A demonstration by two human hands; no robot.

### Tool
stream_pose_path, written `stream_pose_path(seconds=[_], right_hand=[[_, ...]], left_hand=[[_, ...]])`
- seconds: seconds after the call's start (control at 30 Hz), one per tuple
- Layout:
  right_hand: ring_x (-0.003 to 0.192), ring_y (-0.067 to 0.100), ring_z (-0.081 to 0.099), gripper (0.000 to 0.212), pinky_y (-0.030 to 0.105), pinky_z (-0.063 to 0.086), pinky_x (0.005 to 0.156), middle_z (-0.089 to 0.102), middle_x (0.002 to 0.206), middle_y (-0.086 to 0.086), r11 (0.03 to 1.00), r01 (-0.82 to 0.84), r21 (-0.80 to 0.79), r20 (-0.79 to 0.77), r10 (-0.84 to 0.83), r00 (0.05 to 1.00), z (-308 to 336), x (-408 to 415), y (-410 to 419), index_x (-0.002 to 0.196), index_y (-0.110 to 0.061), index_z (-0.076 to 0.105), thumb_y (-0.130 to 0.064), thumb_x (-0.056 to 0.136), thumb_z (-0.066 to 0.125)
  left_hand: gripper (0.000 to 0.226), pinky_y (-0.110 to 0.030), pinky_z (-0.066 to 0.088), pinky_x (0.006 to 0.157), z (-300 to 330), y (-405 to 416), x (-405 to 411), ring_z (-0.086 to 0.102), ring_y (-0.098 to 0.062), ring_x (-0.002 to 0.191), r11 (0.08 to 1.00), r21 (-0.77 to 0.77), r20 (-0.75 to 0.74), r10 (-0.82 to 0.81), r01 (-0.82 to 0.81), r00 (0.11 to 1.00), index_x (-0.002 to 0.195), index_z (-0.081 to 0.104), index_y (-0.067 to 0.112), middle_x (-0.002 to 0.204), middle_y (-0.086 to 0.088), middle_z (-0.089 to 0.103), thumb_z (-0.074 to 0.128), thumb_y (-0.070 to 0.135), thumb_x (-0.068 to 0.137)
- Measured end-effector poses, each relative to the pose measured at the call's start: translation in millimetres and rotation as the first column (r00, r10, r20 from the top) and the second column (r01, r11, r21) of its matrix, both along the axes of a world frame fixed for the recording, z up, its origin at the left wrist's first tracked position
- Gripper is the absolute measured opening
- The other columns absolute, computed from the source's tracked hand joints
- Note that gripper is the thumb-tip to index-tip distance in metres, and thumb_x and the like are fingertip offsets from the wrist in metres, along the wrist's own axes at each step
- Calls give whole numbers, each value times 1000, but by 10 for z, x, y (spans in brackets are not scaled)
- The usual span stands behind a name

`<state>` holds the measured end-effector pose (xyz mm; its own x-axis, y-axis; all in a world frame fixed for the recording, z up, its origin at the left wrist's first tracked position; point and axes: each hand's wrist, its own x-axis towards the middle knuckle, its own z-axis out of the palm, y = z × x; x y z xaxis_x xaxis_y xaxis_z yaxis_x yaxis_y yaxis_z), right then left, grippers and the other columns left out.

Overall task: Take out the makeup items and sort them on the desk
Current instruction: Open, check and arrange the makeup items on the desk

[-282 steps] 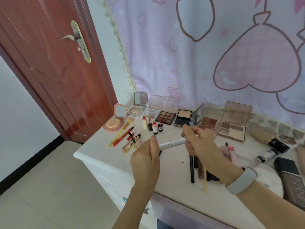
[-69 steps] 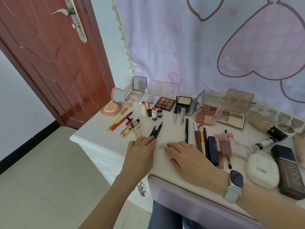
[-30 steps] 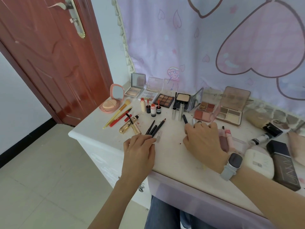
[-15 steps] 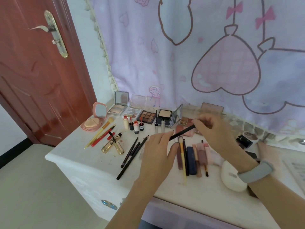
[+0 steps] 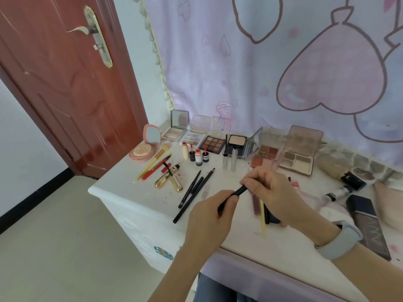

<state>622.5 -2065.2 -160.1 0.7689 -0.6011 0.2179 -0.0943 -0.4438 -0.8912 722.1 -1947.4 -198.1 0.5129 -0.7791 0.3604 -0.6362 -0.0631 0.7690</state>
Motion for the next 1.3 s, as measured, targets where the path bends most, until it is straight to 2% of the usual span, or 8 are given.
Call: stream_pose_path(seconds=[0.13,0.33,0.5,0.63,0.77,1.03,1.2,1.3], right_hand=[[61,3,47,23,12,37,59,51,62,-8,990,5,-142,27,-2,1000,12,36,36,76,-27,56,-8,89,54],[58,5,47,20,12,40,57,55,67,-7,989,62,-137,71,-53,996,57,59,-94,82,-30,57,-13,90,52],[59,3,52,8,14,44,59,58,69,-4,960,271,75,103,-278,955,-34,23,-308,85,-21,60,-16,89,56],[63,9,57,14,14,46,56,61,71,-7,954,262,-146,-76,-275,958,-236,21,-124,78,-28,54,-19,86,60],[71,6,50,6,12,37,59,52,79,-14,862,108,-495,-247,-259,934,-496,84,136,89,-25,51,-30,89,55],[102,10,44,24,18,35,82,54,110,-6,815,-152,-560,-301,-29,953,-692,359,346,114,-19,53,-29,94,45],[102,14,50,23,26,35,85,59,109,-5,756,-155,-636,-298,-55,953,-612,311,209,109,-20,61,-25,95,43],[95,21,54,18,31,37,80,62,100,0,721,-17,-693,-251,-219,943,-544,183,-15,101,-16,64,-21,92,50]], left_hand=[[17,-32,41,51,-5,42,44,44,-8,52,1000,-19,-104,-21,19,994,101,67,23,62,4,59,54,29,91],[27,-5,39,58,-7,111,164,51,6,61,994,109,-160,1,17,987,116,58,30,63,16,55,57,28,88],[54,-2,39,59,-50,278,397,50,11,67,972,235,-263,77,-14,962,133,41,23,103,15,57,40,-4,86],[63,-6,42,68,-65,313,490,54,2,86,974,216,-345,144,-71,927,126,40,28,117,7,53,29,-17,83],[52,-9,49,70,-60,305,491,65,1,86,985,110,-439,168,-133,882,123,44,25,108,11,57,40,-13,88],[24,-20,54,65,-66,330,596,68,-6,65,937,99,-527,335,-335,781,101,57,20,74,5,73,67,10,82],[12,-6,42,59,-31,166,551,62,2,64,923,228,-191,356,-311,915,88,60,21,67,16,66,66,29,82],[15,-18,39,70,-21,-33,407,58,-6,73,907,299,131,270,-298,954,84,59,26,69,17,59,58,41,85]])
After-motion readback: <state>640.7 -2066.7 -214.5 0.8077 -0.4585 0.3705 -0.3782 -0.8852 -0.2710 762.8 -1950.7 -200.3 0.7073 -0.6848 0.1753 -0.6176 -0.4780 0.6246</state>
